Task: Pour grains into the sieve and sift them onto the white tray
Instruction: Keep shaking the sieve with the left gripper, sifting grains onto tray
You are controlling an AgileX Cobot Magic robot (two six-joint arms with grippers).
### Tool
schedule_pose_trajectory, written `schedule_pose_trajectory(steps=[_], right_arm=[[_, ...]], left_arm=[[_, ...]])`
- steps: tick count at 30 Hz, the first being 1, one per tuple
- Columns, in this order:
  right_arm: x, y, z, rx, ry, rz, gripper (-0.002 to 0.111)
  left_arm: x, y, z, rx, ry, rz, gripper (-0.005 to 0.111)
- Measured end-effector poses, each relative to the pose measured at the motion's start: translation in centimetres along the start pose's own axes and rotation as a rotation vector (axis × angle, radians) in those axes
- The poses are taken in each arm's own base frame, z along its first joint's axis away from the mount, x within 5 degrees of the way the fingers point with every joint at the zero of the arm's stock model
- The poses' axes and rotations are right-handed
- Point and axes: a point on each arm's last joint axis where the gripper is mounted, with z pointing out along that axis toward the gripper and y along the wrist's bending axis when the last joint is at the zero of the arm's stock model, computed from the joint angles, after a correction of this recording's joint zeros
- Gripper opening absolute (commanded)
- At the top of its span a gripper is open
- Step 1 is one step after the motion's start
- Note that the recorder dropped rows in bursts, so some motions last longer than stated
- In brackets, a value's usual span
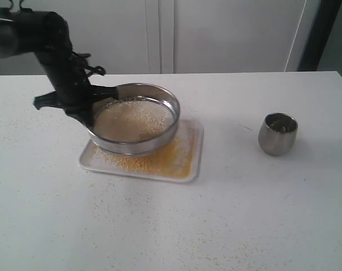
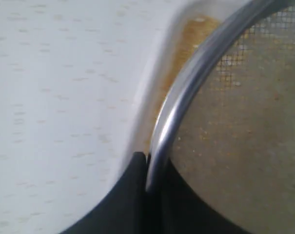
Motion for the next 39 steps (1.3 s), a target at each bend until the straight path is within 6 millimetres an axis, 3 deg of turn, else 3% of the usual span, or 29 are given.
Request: schedule_pose_trajectory(steps=[2, 4, 6, 9, 11, 15, 17, 19, 22, 24, 26, 29, 31, 36, 39], right_arm=[[0.0, 0.0, 0.0, 0.0, 0.0, 0.0, 0.0], [0.0, 0.0, 0.0, 0.0, -0.002, 0.0, 0.0], [0.0, 0.0, 0.0, 0.001, -0.005, 0.0, 0.0], [-0.1, 0.0, 0.0, 0.002, -0.007, 0.0, 0.0], [-0.1, 0.0, 0.0, 0.002, -0.007, 0.0, 0.0], [-0.1, 0.0, 0.0, 0.003, -0.011, 0.0, 0.0], [-0.1, 0.0, 0.0, 0.003, -0.013, 0.0, 0.0], [-0.1, 0.0, 0.0, 0.003, -0.013, 0.0, 0.0], [-0.1, 0.0, 0.0, 0.003, -0.013, 0.0, 0.0], [-0.1, 0.0, 0.0, 0.004, -0.014, 0.0, 0.0], [-0.1, 0.0, 0.0, 0.004, -0.014, 0.0, 0.0], [-0.1, 0.0, 0.0, 0.004, -0.014, 0.0, 0.0], [-0.1, 0.0, 0.0, 0.004, -0.014, 0.0, 0.0], [-0.1, 0.0, 0.0, 0.004, -0.014, 0.0, 0.0], [-0.1, 0.0, 0.0, 0.004, -0.014, 0.0, 0.0]], left_arm=[[0.7, -2.0, 0.9, 0.053, 0.023, 0.035, 0.0], [1.1, -2.6, 1.0, 0.057, 0.048, 0.059, 0.0], [1.1, -2.1, 0.7, 0.028, 0.07, 0.028, 0.0], [0.1, 0.3, -0.2, -0.001, 0.036, -0.043, 0.0], [-0.3, 0.5, -0.1, 0.009, 0.002, -0.042, 0.0], [0.8, -2.7, 1.2, 0.043, -0.002, 0.037, 0.0], [1.1, -3.1, 1.1, 0.026, 0.012, 0.058, 0.0], [1.0, -2.1, 0.3, -0.023, 0.03, 0.024, 0.0], [-0.2, 1.3, -1.0, -0.07, 0.007, -0.074, 0.0], [-0.6, 1.9, -0.8, -0.059, -0.017, -0.073, 0.0], [-0.5, 1.0, 0.0, -0.032, -0.024, -0.037, 0.0], [0.7, -2.1, 1.1, 0.018, -0.004, 0.031, 0.0], [0.9, -2.4, 1.0, -0.005, 0.02, 0.052, 0.0], [-0.5, 2.8, -0.7, -0.092, 0.031, -0.071, 0.0], [-0.6, 2.8, -0.2, -0.075, -0.008, -0.043, 0.0]])
